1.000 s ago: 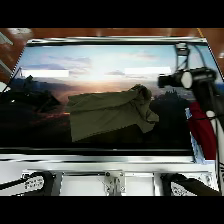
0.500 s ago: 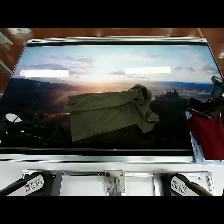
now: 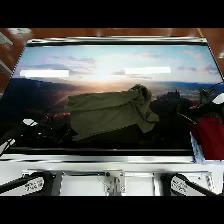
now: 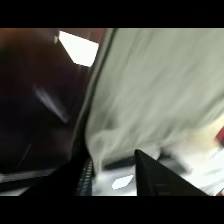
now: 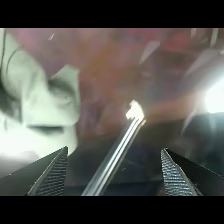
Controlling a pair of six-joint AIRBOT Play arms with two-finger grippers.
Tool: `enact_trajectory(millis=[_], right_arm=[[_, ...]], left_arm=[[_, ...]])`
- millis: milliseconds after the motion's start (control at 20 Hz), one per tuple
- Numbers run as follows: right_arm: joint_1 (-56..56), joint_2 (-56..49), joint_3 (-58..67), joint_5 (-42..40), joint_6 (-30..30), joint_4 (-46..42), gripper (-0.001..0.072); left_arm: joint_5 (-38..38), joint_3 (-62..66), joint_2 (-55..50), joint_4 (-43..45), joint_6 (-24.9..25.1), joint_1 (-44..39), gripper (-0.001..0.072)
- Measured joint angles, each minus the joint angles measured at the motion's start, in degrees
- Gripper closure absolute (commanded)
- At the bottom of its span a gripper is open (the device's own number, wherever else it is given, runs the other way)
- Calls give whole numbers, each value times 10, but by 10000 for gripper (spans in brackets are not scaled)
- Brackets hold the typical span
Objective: Fold the shirts.
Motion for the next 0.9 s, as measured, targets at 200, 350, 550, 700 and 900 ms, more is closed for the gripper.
enact_trajectory(millis=[200, 350, 550, 700, 900], right_arm=[[0, -34, -2, 13, -23, 40, 17], [0, -62, -2, 18, -38, 66, 17], [2, -100, -2, 22, -64, 104, 17], [30, -125, -2, 12, -83, 119, 16], [85, -142, -2, -58, -84, 122, 18]], left_arm=[[30, 0, -5, -33, 6, -10, 667], [25, 0, -5, -43, 21, -14, 668], [7, 0, 1, -48, 34, -14, 668], [0, 0, 9, -49, 48, -10, 668], [-11, 0, 15, -49, 55, 0, 668]])
